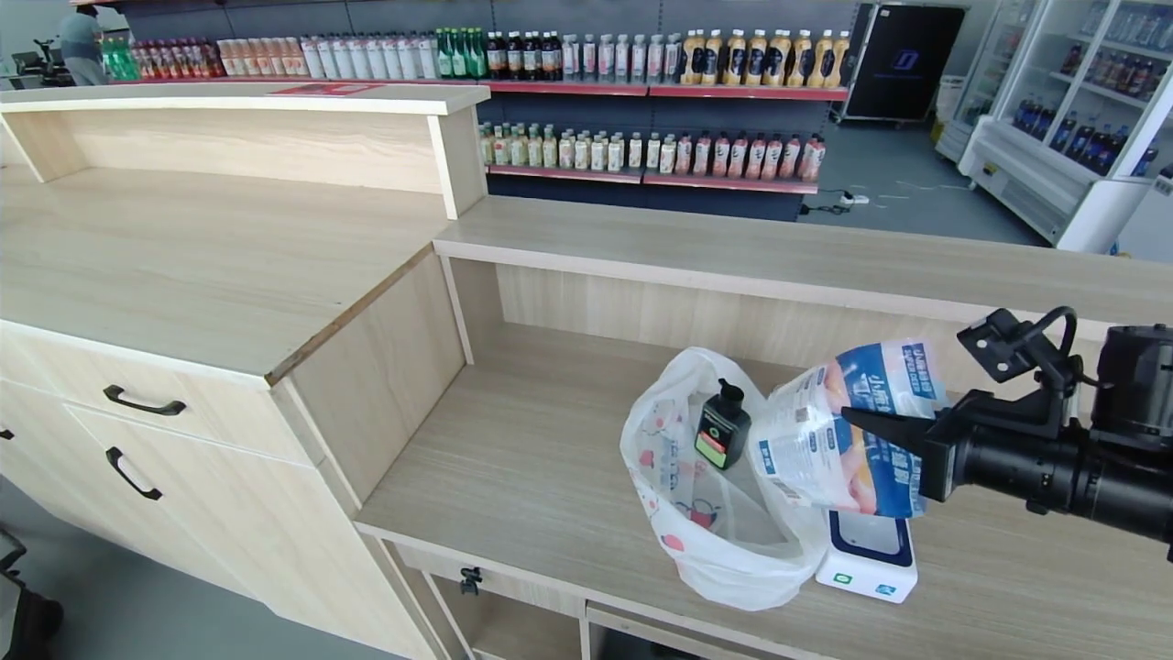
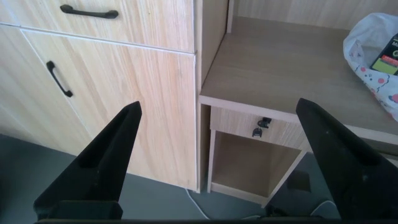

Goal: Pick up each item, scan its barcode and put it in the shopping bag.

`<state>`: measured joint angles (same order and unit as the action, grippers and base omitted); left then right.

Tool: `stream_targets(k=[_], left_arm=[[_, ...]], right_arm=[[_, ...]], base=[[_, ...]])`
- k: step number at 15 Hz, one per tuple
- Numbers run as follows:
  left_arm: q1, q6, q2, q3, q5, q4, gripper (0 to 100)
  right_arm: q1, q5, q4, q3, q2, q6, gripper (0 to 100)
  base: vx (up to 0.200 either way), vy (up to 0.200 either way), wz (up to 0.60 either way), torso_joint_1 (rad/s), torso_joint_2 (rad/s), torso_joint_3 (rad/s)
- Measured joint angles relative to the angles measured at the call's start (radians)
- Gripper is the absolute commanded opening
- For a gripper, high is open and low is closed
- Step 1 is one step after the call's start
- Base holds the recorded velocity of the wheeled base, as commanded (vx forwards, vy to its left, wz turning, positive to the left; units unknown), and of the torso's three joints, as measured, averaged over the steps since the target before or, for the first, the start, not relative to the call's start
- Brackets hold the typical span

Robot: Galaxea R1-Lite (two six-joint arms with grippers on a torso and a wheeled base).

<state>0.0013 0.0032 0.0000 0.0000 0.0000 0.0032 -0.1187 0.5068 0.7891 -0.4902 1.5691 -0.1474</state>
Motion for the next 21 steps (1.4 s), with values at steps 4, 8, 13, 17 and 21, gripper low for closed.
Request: stream_targets(k=[4, 8, 13, 17, 21], left_arm=[[0.0, 0.0, 0.0, 0.0, 0.0, 0.0, 100], [0.0, 0.0, 0.0, 0.0, 0.0, 0.0, 100], [0.0, 0.0, 0.0, 0.0, 0.0, 0.0, 100], [0.0, 0.0, 0.0, 0.0, 0.0, 0.0, 100], [0.0, 0.0, 0.0, 0.0, 0.0, 0.0, 100]], right_arm=[[-0.021, 0.0, 0.034, -0.008, 0.103, 0.022, 0], [-0.045, 0.0, 0.079, -0.012, 0.189, 0.025, 0], [-0.066, 0.001, 0.17, -0.018, 0.276, 0.051, 0], [-0.08, 0.0, 0.181, -0.012, 0.313, 0.051, 0], [-0.069, 0.001, 0.216, 0.01, 0.348, 0.051, 0]], base=[[0.0, 0.0, 0.0, 0.0, 0.0, 0.0], [0.0, 0.0, 0.0, 0.0, 0.0, 0.0], [0.0, 0.0, 0.0, 0.0, 0.0, 0.0], [0.0, 0.0, 0.0, 0.0, 0.0, 0.0], [0.0, 0.0, 0.0, 0.0, 0.0, 0.0]])
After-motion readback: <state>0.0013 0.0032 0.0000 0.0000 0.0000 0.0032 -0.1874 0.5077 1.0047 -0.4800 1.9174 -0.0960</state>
